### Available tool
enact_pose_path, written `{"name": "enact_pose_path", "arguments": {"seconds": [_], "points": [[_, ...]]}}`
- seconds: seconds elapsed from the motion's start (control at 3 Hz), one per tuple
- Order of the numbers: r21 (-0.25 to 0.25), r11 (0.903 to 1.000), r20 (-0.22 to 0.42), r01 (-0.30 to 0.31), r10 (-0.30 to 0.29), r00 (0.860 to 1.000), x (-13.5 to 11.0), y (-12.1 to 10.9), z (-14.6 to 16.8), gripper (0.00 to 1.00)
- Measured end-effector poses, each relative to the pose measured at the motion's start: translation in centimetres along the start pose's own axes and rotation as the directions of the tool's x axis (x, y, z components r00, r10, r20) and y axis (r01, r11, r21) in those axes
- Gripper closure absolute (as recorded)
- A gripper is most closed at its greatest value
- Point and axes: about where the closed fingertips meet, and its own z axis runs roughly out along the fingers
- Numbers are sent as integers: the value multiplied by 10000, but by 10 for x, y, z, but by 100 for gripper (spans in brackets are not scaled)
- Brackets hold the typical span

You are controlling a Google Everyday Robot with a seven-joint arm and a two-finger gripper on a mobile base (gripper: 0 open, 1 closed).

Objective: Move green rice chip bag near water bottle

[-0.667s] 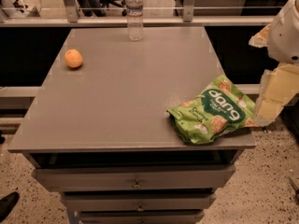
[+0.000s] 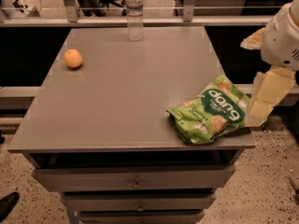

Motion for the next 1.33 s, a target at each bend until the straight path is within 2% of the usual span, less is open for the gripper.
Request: {"name": "enact_pose_path", "arguments": {"seconds": [0.33, 0.67, 1.33], "points": [[-344, 9970, 1234, 698, -651, 9902, -17, -3, 44, 0], [-747, 9896, 1861, 1227, -1070, 9767, -31, 0, 73, 0], [-2059, 9638, 2489, 1691, -1156, 9616, -37, 20, 118, 0]]}}
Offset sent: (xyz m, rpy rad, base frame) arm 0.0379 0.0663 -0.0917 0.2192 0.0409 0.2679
